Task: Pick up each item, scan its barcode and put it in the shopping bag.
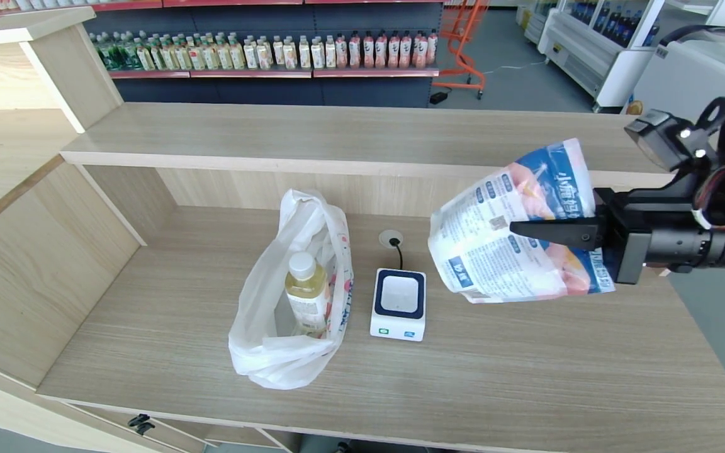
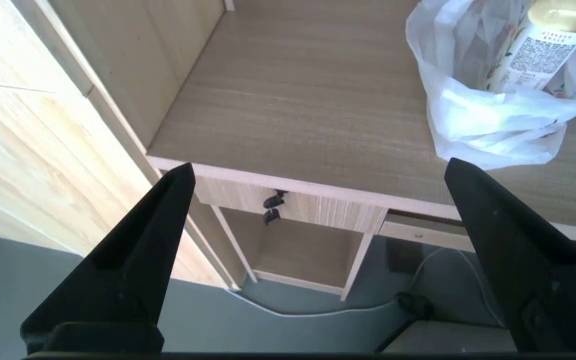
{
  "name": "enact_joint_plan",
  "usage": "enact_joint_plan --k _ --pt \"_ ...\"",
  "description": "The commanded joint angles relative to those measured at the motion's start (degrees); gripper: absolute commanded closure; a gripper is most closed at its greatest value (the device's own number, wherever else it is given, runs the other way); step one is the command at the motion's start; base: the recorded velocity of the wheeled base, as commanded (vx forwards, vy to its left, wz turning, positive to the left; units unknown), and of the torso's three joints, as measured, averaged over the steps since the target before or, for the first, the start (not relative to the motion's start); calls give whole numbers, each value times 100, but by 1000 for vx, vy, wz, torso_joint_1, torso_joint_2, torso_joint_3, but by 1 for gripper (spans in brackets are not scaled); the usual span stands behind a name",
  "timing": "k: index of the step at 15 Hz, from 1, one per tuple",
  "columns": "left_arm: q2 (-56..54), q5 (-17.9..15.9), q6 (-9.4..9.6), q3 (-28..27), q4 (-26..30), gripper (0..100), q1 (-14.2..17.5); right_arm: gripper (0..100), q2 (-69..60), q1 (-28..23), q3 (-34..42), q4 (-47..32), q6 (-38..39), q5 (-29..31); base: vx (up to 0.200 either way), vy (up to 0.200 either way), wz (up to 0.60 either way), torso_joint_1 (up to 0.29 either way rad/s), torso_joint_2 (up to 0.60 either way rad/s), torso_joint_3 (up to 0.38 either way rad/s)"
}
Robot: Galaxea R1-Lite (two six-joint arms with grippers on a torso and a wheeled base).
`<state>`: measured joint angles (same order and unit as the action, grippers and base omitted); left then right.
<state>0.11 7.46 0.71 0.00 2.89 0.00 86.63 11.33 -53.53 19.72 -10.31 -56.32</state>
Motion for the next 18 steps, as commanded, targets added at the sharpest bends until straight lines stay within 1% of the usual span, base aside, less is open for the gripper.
enact_joint_plan --k 1,2,6,9,13,16,18 --pt "-2 1 0 0 1 0 0 100 -1842 -122 677 -575 1154 376 0 0 0 0 0 0" --pt "-2 1 0 0 1 0 0 100 -1913 -122 747 -698 1181 517 0 0 0 0 0 0" --pt "-2 1 8 0 1 0 0 100 -1983 -131 844 -716 1207 534 0 0 0 0 0 0" --pt "-2 1 17 0 1 0 0 100 -2080 -131 835 -707 1638 543 0 0 0 0 0 0" --pt "-2 1 26 0 1 0 0 100 -2018 -131 827 -707 1699 543 0 0 0 0 0 0" --pt "-2 1 17 0 1 0 0 100 -1974 -131 853 -707 1699 534 0 200 0 1 -6 4" --pt "-2 1 17 0 1 0 0 100 -1939 -131 862 -707 1699 534 0 0 0 0 0 0"
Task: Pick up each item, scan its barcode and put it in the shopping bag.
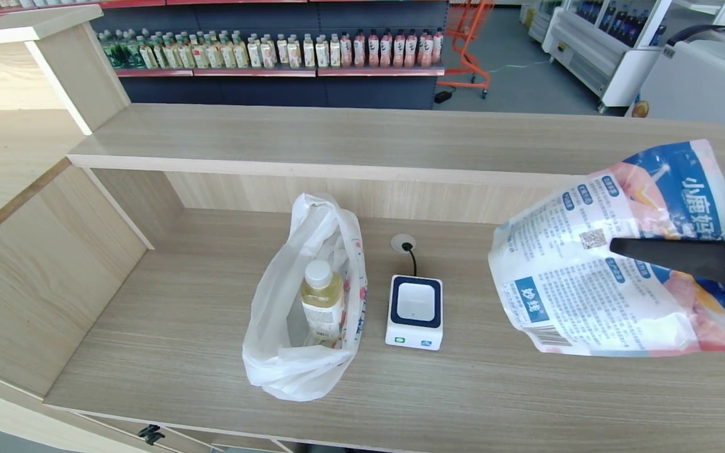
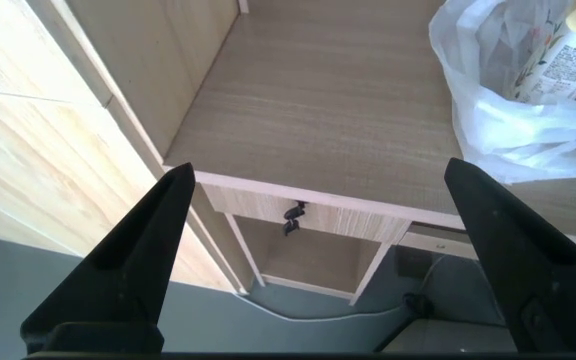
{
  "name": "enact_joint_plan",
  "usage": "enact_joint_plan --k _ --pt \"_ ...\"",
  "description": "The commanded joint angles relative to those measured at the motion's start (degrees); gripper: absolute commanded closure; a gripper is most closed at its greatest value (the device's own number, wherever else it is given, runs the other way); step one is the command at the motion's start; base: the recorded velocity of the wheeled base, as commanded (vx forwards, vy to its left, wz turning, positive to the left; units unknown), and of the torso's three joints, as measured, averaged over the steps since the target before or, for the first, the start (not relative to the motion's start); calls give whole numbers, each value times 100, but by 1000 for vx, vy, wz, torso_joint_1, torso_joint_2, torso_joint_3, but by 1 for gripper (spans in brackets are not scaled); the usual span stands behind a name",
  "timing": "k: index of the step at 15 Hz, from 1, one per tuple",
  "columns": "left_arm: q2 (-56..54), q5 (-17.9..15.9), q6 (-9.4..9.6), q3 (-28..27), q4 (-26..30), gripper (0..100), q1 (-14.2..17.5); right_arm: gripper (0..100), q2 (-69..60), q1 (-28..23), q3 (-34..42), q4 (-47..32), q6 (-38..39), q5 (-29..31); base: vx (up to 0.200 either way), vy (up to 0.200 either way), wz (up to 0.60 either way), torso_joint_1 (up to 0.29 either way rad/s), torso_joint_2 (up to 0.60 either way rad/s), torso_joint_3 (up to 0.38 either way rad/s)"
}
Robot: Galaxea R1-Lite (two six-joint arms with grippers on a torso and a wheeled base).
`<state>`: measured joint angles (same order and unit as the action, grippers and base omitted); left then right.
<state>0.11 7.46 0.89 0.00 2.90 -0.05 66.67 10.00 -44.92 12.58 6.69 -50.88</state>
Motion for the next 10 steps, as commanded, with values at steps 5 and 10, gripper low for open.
enact_joint_plan --k 5,10 --pt "-2 1 -10 0 0 0 5 100 197 -6 -8 -1 60 -1 0 0 0 0 0 0" --pt "-2 1 -10 0 0 0 5 100 1419 -191 -78 693 51 290 0 0 0 0 0 0"
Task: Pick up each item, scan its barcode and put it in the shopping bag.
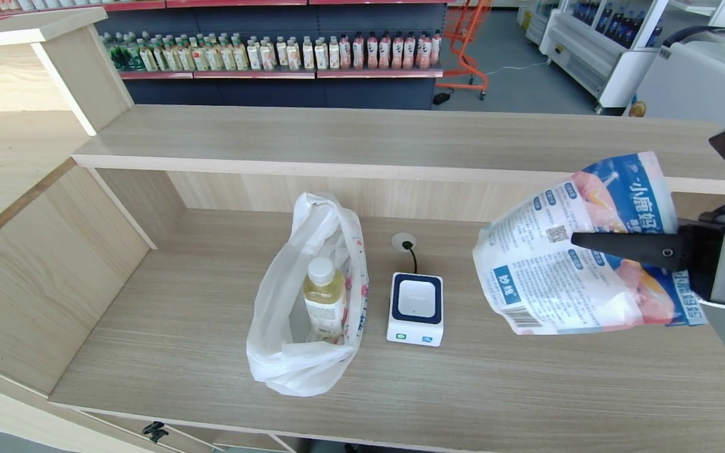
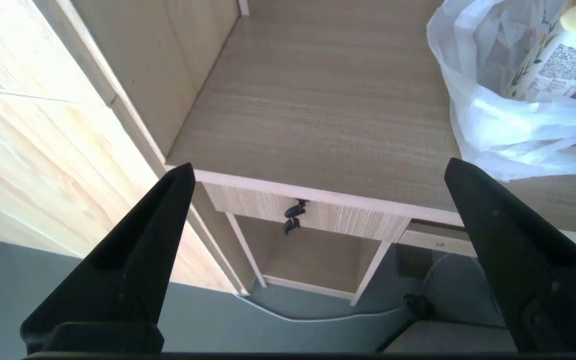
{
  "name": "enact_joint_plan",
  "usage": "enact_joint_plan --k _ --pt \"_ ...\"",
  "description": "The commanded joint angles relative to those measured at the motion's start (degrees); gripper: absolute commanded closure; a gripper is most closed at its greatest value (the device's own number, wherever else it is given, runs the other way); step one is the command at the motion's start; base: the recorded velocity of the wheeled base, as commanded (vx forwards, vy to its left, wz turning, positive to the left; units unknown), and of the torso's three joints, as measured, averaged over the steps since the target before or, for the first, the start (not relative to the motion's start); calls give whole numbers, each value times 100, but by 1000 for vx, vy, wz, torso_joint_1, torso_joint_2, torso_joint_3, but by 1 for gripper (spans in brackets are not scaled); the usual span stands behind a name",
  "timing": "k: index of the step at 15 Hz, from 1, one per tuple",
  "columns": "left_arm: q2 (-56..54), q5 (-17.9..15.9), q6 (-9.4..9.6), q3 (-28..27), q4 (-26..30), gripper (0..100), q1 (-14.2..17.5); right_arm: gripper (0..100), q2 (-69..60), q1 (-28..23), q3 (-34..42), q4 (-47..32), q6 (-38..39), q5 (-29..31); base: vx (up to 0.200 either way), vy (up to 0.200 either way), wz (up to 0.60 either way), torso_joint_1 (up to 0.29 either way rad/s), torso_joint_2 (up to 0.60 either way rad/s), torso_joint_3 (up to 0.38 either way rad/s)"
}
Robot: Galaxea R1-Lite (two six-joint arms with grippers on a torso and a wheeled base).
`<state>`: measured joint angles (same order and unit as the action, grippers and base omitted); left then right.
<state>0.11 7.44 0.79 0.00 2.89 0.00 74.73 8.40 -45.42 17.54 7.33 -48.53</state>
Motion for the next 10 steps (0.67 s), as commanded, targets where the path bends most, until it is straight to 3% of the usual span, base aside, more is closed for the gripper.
enact_joint_plan --k 1,10 --pt "-2 3 0 0 1 0 0 100 1017 13 -72 505 -12 54 0 0 0 0 0 0" --pt "-2 3 0 0 1 0 0 100 3443 1182 -2331 645 -109 529 0 0 0 0 0 0"
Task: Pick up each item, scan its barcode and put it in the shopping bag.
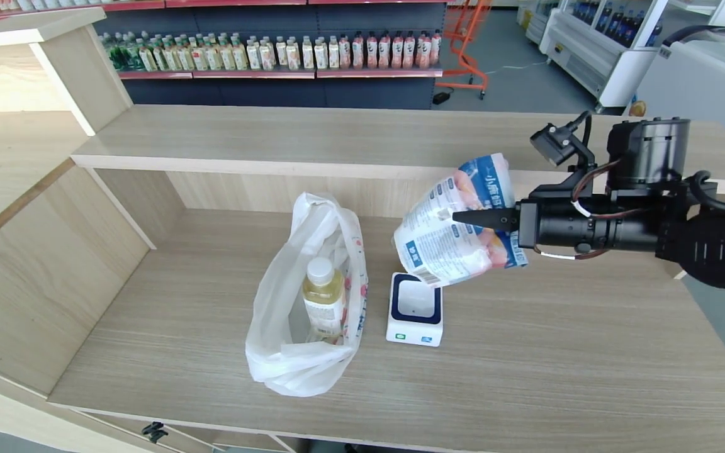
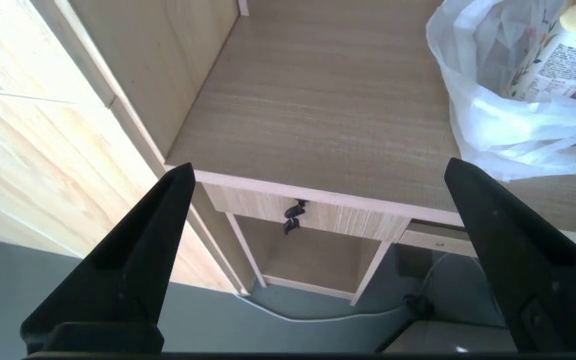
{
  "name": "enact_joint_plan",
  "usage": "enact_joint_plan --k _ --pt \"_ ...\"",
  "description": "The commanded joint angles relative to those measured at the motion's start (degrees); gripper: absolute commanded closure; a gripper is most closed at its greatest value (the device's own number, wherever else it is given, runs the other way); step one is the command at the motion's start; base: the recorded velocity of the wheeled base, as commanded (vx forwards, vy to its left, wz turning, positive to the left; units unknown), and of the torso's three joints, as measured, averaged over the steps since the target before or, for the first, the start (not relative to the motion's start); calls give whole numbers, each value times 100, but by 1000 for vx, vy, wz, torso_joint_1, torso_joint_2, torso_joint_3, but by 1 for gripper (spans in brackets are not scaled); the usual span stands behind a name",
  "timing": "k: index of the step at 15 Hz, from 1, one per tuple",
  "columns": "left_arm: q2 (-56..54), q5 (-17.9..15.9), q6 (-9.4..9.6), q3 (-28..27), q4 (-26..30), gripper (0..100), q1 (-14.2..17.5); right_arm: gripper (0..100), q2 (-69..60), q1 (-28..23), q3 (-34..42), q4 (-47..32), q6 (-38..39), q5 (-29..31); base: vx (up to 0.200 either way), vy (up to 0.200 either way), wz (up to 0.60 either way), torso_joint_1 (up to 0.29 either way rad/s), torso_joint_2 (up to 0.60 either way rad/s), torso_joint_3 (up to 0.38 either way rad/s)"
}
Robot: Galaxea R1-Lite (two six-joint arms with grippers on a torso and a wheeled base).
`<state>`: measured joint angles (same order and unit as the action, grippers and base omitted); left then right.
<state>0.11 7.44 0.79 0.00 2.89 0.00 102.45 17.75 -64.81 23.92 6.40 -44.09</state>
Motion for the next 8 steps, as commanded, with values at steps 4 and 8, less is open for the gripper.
enact_joint_plan --k 4,8 --pt "-2 3 0 0 1 0 0 100 1277 457 -806 8 -324 129 0 0 0 0 0 0" --pt "-2 3 0 0 1 0 0 100 1611 642 -1131 8 -640 129 0 0 0 0 0 0"
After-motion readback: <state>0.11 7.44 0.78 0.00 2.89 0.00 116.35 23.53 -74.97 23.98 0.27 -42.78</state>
